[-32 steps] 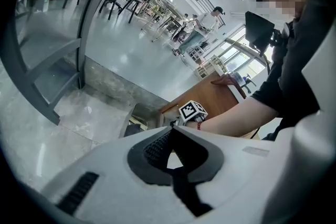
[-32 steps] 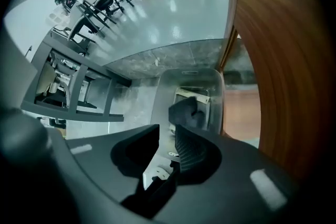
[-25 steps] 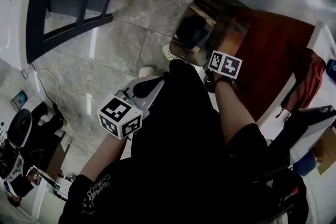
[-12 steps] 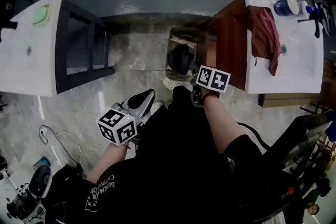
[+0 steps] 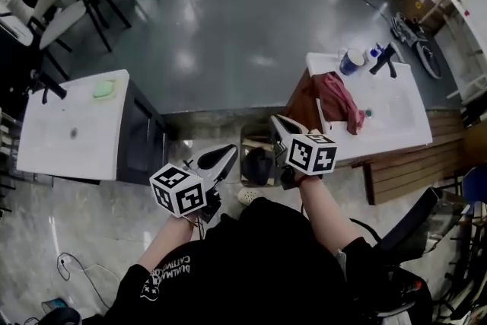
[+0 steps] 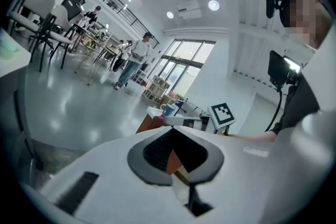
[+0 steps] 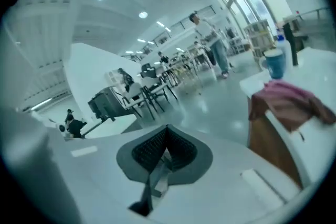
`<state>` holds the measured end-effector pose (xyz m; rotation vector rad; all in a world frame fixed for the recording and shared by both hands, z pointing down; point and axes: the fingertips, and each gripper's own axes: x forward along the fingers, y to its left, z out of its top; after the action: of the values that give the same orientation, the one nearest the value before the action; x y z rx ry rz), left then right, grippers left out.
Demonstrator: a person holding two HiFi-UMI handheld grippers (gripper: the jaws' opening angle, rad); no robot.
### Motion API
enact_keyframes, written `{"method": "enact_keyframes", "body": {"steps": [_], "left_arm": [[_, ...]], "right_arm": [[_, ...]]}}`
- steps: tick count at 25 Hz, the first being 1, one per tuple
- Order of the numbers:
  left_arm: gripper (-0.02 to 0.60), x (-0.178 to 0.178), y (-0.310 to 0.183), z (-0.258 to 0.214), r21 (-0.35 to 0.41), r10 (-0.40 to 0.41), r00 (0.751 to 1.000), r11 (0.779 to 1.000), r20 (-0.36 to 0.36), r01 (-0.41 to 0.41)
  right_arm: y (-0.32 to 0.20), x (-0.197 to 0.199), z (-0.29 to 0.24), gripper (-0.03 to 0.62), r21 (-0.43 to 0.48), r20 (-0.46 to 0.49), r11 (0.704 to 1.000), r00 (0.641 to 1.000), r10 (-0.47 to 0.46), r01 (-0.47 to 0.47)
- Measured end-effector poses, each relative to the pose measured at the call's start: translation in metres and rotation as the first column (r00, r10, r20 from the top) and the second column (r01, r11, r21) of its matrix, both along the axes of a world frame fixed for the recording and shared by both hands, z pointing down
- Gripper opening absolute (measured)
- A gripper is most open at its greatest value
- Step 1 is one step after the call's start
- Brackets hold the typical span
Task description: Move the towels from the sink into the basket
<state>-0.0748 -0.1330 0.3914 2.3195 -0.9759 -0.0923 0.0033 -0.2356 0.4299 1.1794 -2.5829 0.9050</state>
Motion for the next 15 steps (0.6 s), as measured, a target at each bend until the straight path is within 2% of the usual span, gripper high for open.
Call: {"method": "enact_keyframes", "body": {"steps": [1, 3, 6, 9, 15], "left_arm": [[0.0, 0.0, 0.001, -0.018, 0.036, 0.006, 1.0, 0.999, -0.007, -0.005], [0.0, 0.001, 0.005, -0.054, 0.109, 0.023, 0.999, 0.994, -0.024, -0.02], [0.0, -0.001, 0.017, -0.106, 0.183, 0.06, 0.994, 0.982, -0.094, -0.042], [0.0, -0.007, 0.029, -0.147, 0.244, 0.072, 0.988, 0.969, -0.135, -0.037], [0.0, 0.013, 0.051, -0.181, 0.332, 0.109, 0.988, 0.941, -0.112, -0.066]], "right_arm": [[0.009, -0.005, -0.032, 0.008, 0.08, -0.004, 0.996, 0.999, -0.038, 0.038], [0.033, -0.013, -0.088, 0.008, 0.233, -0.059, 0.966, 0.993, -0.102, 0.113], [0.071, -0.019, -0.145, 0.008, 0.363, -0.148, 0.915, 0.981, -0.128, 0.175], [0.095, -0.019, -0.179, 0.008, 0.381, -0.142, 0.911, 0.984, -0.111, 0.158], [0.116, 0.003, -0.197, 0.008, 0.37, -0.113, 0.924, 0.992, -0.059, 0.097]]}}
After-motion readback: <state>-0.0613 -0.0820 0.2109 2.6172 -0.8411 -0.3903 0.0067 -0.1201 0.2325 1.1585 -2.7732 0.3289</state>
